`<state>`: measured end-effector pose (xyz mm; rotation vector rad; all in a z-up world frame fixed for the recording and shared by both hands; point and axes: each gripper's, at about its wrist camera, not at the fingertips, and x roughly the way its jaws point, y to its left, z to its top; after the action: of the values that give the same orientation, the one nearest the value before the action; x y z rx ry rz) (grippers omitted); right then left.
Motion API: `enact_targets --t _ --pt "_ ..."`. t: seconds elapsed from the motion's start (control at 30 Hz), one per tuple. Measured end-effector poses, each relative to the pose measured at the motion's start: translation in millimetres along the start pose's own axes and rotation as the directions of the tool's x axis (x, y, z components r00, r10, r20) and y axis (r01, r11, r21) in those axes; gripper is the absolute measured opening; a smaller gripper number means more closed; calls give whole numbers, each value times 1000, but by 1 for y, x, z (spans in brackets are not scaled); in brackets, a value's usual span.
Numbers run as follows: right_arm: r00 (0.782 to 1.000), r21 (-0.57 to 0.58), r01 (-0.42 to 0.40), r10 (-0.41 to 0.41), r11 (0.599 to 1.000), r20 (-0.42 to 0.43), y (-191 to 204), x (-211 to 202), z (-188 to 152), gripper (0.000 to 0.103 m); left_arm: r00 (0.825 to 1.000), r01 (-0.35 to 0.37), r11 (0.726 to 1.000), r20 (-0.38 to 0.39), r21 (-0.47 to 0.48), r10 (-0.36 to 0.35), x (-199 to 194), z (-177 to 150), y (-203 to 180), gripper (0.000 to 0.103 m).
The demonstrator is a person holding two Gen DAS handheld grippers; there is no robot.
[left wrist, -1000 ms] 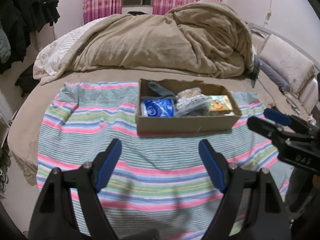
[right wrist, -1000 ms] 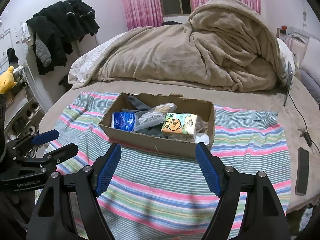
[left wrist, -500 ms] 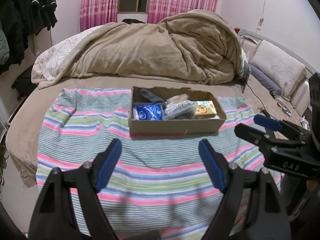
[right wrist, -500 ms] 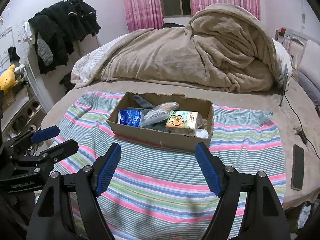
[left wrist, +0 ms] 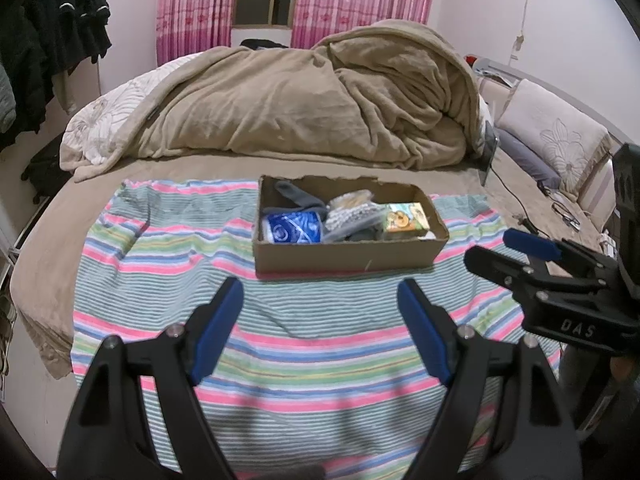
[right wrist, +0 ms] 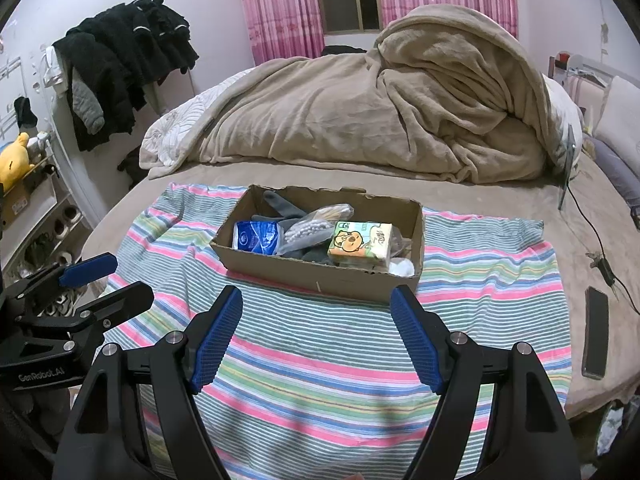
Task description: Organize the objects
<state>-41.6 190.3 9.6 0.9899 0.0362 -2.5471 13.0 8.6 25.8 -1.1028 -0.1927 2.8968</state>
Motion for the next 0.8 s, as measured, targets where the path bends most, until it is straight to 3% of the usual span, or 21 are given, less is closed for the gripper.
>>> enact_targets --t 0.8 --pt "1000 14 3 -3 1000 -20 -6 12 1 79 1000 9 1000 -17 4 -9 12 2 2 81"
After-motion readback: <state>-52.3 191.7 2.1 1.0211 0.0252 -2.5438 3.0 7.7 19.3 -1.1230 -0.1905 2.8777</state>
